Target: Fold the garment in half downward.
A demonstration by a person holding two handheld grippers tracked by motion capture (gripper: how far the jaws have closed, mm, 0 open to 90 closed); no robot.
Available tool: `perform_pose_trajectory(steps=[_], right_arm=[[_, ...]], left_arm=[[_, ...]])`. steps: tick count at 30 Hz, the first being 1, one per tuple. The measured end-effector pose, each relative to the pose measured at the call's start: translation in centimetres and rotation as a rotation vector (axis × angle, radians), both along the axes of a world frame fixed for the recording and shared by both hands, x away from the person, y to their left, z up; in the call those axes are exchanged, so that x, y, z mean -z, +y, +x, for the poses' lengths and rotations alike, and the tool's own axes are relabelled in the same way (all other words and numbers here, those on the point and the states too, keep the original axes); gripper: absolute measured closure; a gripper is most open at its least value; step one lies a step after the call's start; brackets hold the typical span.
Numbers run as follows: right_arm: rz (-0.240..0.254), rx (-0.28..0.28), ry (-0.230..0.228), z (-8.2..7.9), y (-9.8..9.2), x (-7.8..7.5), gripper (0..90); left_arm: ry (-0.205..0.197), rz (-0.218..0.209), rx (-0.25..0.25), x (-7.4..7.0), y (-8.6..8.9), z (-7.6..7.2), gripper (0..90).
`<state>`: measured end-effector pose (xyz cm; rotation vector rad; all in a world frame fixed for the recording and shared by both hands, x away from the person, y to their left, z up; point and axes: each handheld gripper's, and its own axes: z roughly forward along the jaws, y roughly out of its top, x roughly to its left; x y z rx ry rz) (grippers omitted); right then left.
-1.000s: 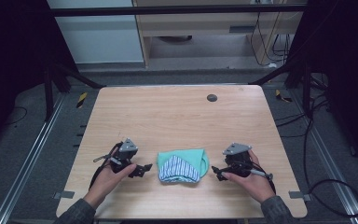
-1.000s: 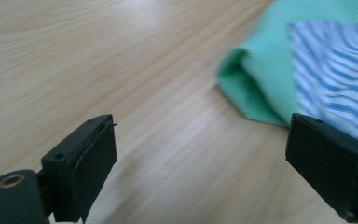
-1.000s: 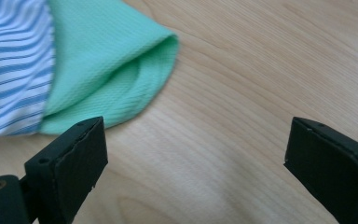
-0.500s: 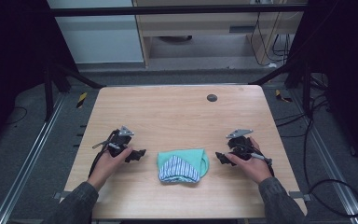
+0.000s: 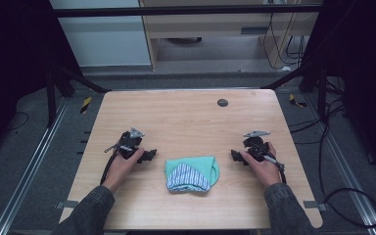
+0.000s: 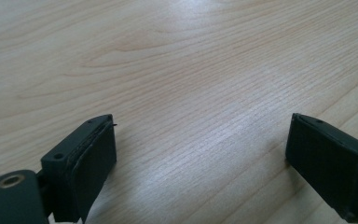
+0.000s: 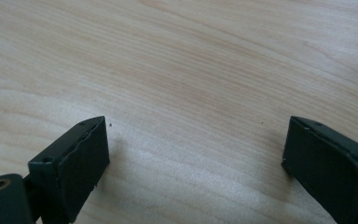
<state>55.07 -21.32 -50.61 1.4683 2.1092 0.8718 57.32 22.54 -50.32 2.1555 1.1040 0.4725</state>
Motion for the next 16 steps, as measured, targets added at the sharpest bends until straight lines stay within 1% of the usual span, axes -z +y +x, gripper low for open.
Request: perform_pose_trajectory(steps=[1,2,4,5,7,11,14,16], right_arm=[[0.002,0.01,-0.005,0.1,0.0,0.1,7.0],[0.006,0.016,-0.008,0.1,-0.1,0.1,7.0],[-0.008,0.039,-0.024,0.2,0.0,0.2,6.2],[-0.007,0.044,-0.033,0.3,0.0,0.4,4.8],[0.002,0.062,-0.044,0.3,0.2,0.5,3.5],[-0.001,0.105,-0.041,0.3,0.6,0.5,2.8],[0.0,0.154,-0.04,-0.1,1.0,0.5,2.6],[0.0,0.167,-0.038,-0.1,1.1,0.6,1.7]], left_arm=[[-0.005,0.006,0.005,0.1,-0.1,0.0,6.7],[-0.012,-0.003,-0.001,0.2,-0.1,0.1,5.9],[-0.022,-0.009,-0.005,0.3,-0.1,0.2,5.3],[-0.027,-0.012,-0.005,0.4,-0.2,0.3,4.2],[-0.026,-0.011,-0.008,0.4,-0.2,0.4,2.9],[-0.022,-0.007,-0.019,0.4,-0.3,0.3,1.6],[-0.017,-0.007,-0.04,0.5,-0.4,0.3,0.0],[-0.015,-0.004,-0.038,0.4,-0.3,0.3,0.0]])
